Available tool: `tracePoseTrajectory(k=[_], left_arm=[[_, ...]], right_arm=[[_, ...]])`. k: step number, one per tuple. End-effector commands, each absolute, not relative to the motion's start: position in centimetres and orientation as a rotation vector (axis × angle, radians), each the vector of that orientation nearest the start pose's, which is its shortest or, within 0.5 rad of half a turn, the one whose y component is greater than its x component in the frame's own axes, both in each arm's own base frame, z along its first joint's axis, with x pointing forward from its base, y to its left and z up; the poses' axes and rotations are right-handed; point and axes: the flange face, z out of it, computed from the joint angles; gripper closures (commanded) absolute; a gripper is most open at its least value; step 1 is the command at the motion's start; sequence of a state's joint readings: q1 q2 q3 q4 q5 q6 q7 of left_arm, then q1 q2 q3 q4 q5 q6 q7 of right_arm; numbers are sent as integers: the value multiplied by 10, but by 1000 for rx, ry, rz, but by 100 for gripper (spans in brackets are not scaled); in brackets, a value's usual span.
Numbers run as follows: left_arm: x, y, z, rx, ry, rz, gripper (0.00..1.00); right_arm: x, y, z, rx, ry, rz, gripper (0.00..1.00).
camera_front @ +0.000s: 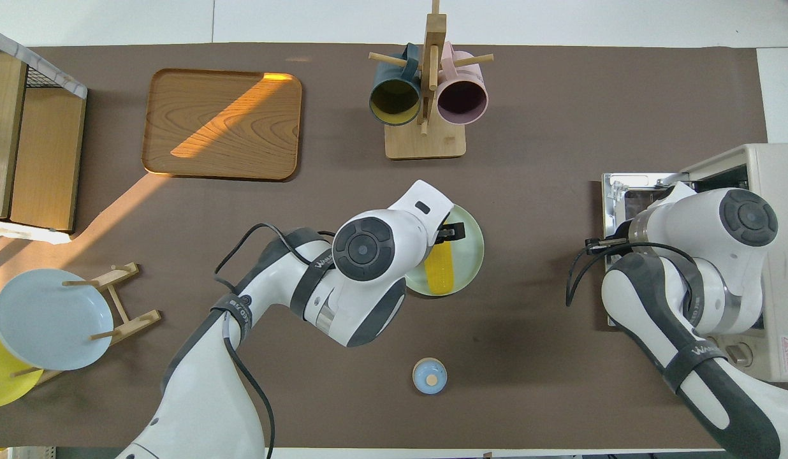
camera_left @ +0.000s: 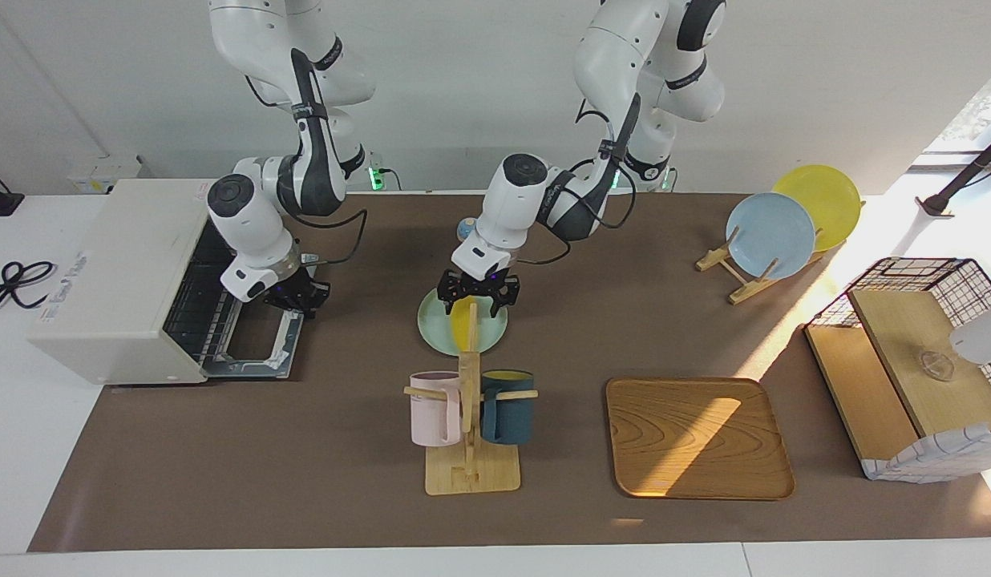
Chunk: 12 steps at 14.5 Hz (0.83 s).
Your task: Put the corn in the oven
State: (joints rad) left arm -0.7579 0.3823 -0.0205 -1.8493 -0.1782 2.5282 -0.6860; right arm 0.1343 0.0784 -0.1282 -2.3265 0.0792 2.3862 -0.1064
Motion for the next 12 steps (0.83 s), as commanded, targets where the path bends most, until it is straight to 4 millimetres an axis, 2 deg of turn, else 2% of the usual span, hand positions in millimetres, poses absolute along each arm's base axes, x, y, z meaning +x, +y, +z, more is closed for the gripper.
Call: tracePoseTrajectory(k=[1, 2, 3, 5, 7, 8, 9, 10, 12], left_arm=[[496, -410, 404, -3405, -139, -174, 0], [506, -386, 424, -3396, -178, -165, 0], [518, -359, 444, -3387, -153, -160, 0], [545, -302, 477, -3361, -106, -112, 0], [570, -244, 502, -3319, -42, -80, 0], [586, -201, 514, -3260, -2, -101, 0], [591, -174, 524, -3244, 16, -94, 0], [590, -151, 534, -3236, 58, -73, 0], [581, -116, 556, -3195, 144, -52, 0]], right_arm=[[526, 14, 315, -3081, -91, -37, 67], [532, 21, 319, -3080, -111, -48, 50], [542, 36, 330, -3077, -134, -70, 50], [557, 83, 353, -3073, -75, -34, 57], [554, 166, 364, -3063, 70, -65, 64], [554, 202, 370, -3053, 102, -98, 67], [552, 241, 374, -3050, 92, -104, 67], [552, 265, 372, -3048, 115, -106, 67], [550, 329, 363, -3052, 157, -124, 67]])
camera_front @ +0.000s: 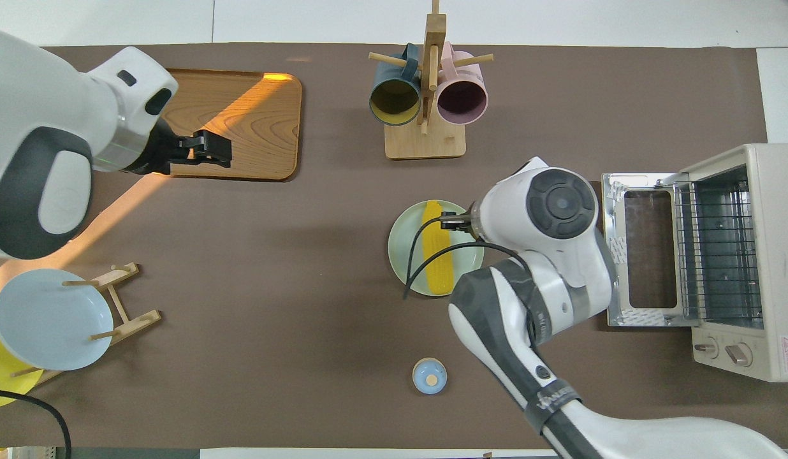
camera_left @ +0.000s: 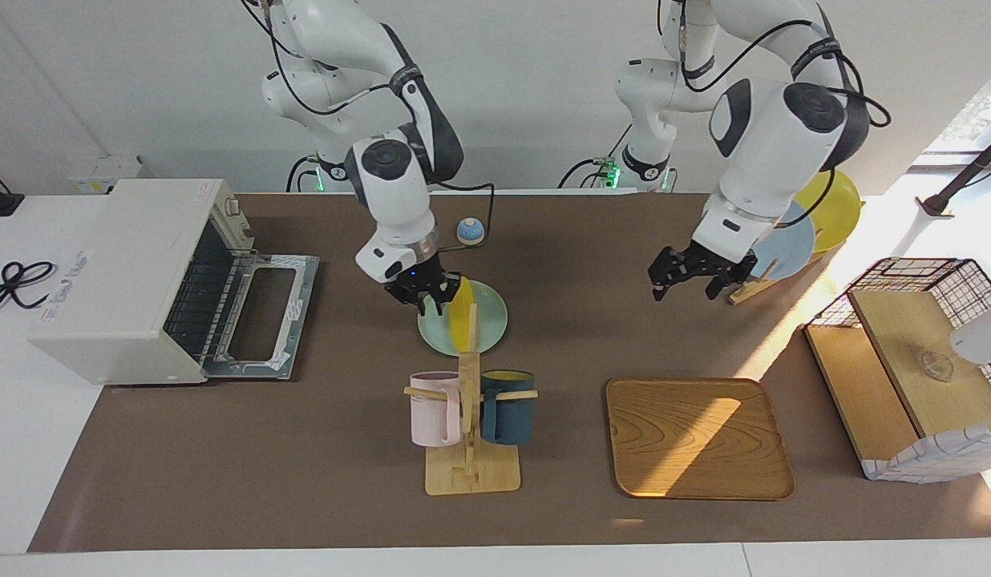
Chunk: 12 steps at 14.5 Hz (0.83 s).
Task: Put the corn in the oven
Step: 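Grasp the green plate holding the corn with the right gripper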
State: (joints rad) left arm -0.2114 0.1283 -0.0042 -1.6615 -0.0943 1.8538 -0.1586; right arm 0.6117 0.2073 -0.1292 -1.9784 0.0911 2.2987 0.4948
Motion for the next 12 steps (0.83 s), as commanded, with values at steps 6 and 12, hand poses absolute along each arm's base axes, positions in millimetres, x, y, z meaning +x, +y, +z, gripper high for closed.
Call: tracePoseTrajectory(k=[6, 12], left_arm=[[524, -95, 598, -3131, 146, 140, 0], [539, -98, 590, -3146, 141, 65, 0]], right_arm=[[532, 395, 306, -3075, 172, -138, 65], [526, 389, 299, -3100, 159, -112, 100]])
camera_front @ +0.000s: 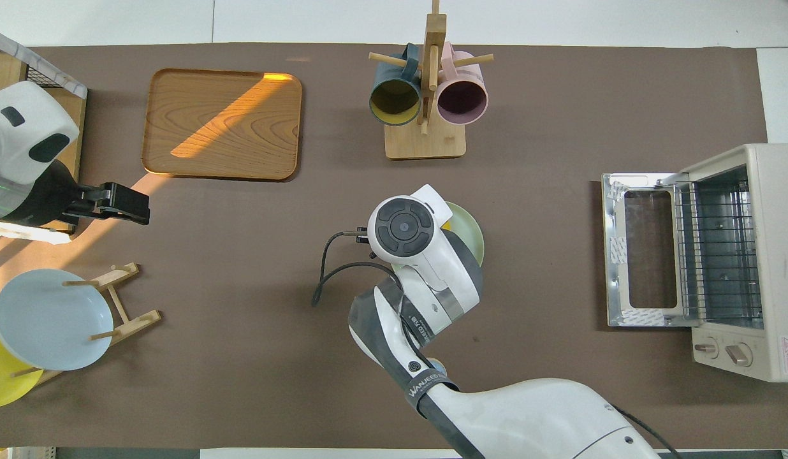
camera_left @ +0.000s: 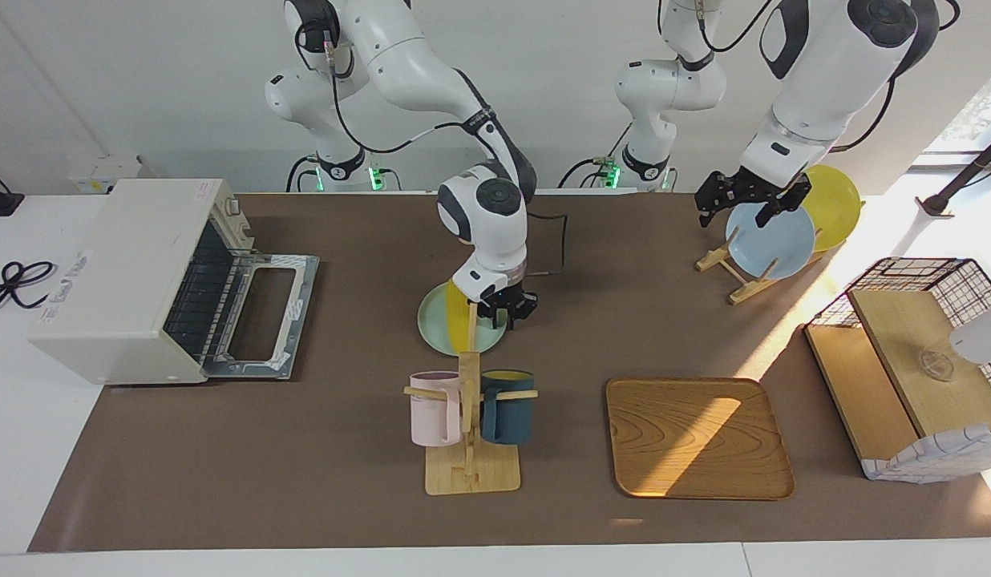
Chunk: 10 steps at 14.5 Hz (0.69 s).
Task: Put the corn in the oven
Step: 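Grasp the green plate holding the corn with the right gripper, then carry the plate with the right gripper into the open oven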
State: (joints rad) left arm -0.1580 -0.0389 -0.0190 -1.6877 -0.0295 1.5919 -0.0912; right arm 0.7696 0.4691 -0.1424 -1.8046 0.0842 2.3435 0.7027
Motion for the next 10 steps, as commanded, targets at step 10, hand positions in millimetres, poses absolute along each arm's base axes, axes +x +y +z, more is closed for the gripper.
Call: tracePoseTrajectory(k=[10], left_arm=[[542, -97, 611, -3151, 140, 95, 0]], right_arm=[[575, 289, 407, -3415, -185, 106, 100]])
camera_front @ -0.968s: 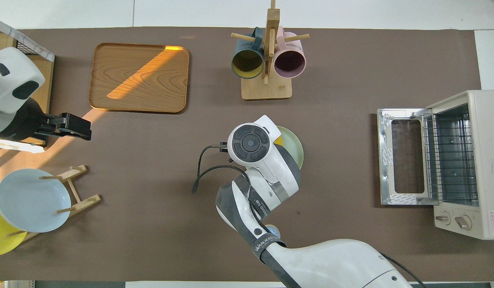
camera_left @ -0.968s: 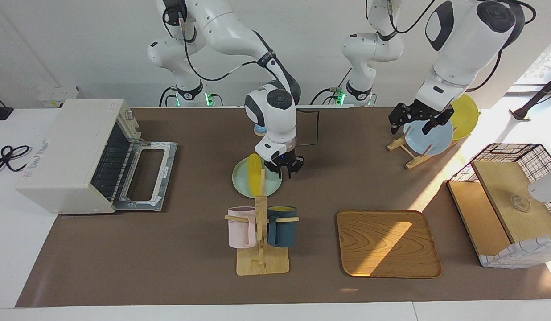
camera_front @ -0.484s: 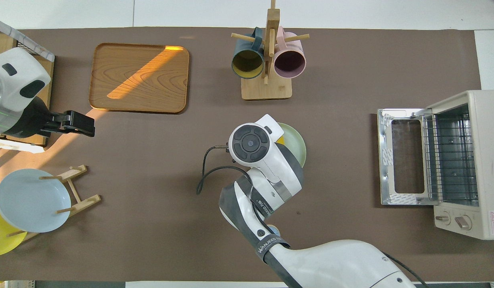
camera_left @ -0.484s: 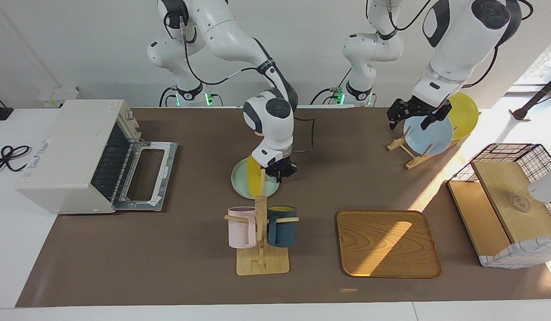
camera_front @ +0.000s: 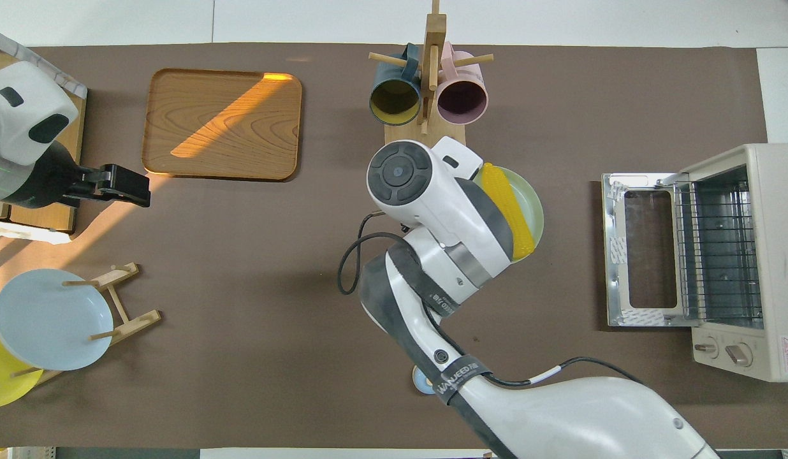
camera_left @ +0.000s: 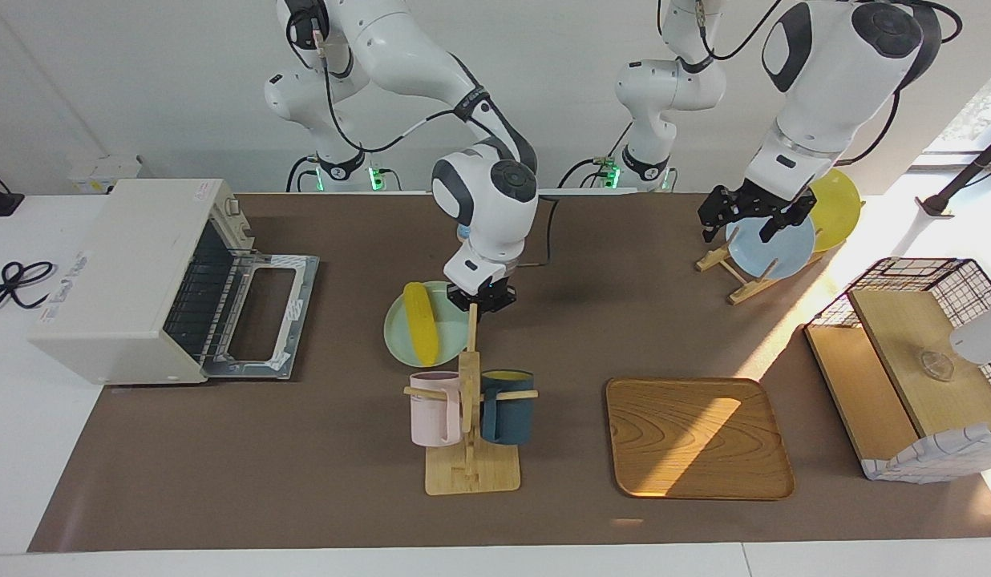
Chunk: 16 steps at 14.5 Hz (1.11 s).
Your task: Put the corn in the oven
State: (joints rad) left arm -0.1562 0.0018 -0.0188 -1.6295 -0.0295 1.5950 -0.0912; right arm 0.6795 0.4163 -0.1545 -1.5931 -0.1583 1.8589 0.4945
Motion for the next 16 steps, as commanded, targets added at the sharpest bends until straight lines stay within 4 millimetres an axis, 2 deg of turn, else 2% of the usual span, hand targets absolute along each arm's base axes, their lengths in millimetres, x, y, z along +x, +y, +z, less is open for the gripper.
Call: tracePoseTrajectory(k=[1, 5, 7, 10, 13, 16], left_arm=[[542, -97, 611, -3151, 141, 93, 0], [543, -96, 608, -3152, 128, 93, 0], [543, -96, 607, -3153, 123, 94, 0], [543, -97, 605, -3153, 123, 84, 0], [541, -95, 611, -3155, 118, 67, 0], [540, -95, 612, -3155, 121, 64, 0]], right_arm=[[576, 261, 416, -3419, -168, 152, 100], [566, 128, 428, -3395, -84, 285, 100], [553, 80, 425, -3380, -71, 335, 100], [548, 13, 415, -3356, -75, 419, 100], [540, -37, 404, -3325, -86, 433, 100], [525, -60, 378, -3307, -132, 368, 100]])
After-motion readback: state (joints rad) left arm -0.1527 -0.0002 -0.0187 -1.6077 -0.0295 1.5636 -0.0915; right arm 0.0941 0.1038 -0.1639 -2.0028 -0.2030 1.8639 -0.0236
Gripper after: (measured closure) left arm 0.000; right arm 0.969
